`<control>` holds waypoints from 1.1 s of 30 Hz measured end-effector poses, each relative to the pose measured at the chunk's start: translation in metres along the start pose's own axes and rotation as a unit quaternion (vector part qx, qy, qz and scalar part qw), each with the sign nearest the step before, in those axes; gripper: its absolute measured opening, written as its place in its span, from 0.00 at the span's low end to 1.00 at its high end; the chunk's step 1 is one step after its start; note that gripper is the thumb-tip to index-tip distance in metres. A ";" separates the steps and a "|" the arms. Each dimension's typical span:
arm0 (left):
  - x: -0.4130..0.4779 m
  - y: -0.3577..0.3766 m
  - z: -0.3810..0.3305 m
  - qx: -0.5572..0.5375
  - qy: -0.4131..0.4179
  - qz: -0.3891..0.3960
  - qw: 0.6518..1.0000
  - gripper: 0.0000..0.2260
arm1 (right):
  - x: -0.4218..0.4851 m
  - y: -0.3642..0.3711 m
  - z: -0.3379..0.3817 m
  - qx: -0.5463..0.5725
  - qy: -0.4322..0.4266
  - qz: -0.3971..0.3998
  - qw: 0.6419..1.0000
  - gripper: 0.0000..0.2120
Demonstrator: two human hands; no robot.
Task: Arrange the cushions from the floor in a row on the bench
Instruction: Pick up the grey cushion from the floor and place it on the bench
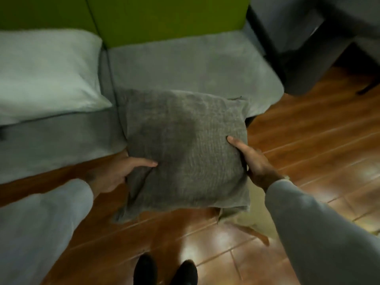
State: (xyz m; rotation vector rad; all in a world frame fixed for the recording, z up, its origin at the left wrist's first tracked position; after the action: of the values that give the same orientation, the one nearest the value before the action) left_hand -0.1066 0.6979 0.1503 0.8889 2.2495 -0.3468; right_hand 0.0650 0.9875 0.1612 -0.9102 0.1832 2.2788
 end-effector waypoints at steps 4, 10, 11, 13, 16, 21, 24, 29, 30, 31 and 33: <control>-0.050 -0.018 -0.079 0.005 0.022 -0.039 0.999 0.42 | -0.040 0.006 0.096 0.011 -0.071 0.024 0.997 0.37; -0.126 -0.043 -0.198 -0.042 0.173 -0.063 0.982 0.39 | -0.103 0.025 0.216 -0.043 -0.128 0.059 0.989 0.42; -0.135 -0.048 -0.214 -0.043 0.189 -0.065 0.979 0.36 | -0.111 0.029 0.235 -0.050 -0.139 0.062 0.987 0.42; -0.145 -0.058 -0.241 -0.048 0.215 -0.073 0.973 0.27 | -0.122 0.039 0.269 -0.054 -0.166 0.078 0.982 0.41; -0.144 -0.078 -0.267 -0.074 0.234 -0.096 0.965 0.17 | -0.123 0.057 0.306 -0.053 -0.194 0.101 0.974 0.41; -0.108 -0.111 -0.295 -0.113 0.229 -0.098 0.962 0.17 | -0.085 0.089 0.351 -0.052 -0.206 0.117 0.970 0.43; -0.072 -0.134 -0.308 -0.129 0.210 -0.101 0.964 0.28 | -0.048 0.109 0.374 -0.048 -0.198 0.109 0.973 0.40; -0.004 -0.175 -0.318 -0.169 0.153 -0.104 0.968 0.33 | 0.013 0.154 0.400 -0.044 -0.168 0.111 0.978 0.31; 0.011 -0.184 -0.322 -0.179 0.149 -0.106 0.967 0.32 | 0.026 0.163 0.406 -0.041 -0.165 0.111 0.979 0.28; 0.021 -0.190 -0.324 -0.186 0.145 -0.108 0.966 0.31 | 0.037 0.169 0.408 -0.039 -0.161 0.112 0.980 0.27; 0.041 -0.196 -0.324 -0.188 0.134 -0.108 0.967 0.30 | 0.058 0.178 0.409 -0.047 -0.146 0.110 0.982 0.27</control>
State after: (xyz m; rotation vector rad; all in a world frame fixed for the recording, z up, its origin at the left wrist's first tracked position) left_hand -0.4249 0.7256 0.3587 0.5152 2.5527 0.1152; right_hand -0.3083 1.0266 0.4089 -0.6158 0.0477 2.6153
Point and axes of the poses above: each hand's wrist, its own x-axis towards the middle knuckle, its own y-axis out of the palm, z = x × y, the point moved 7 cm from there along x, towards the middle knuckle, and after that the axes turned 2 degrees about -z, right-handed, at the moved point
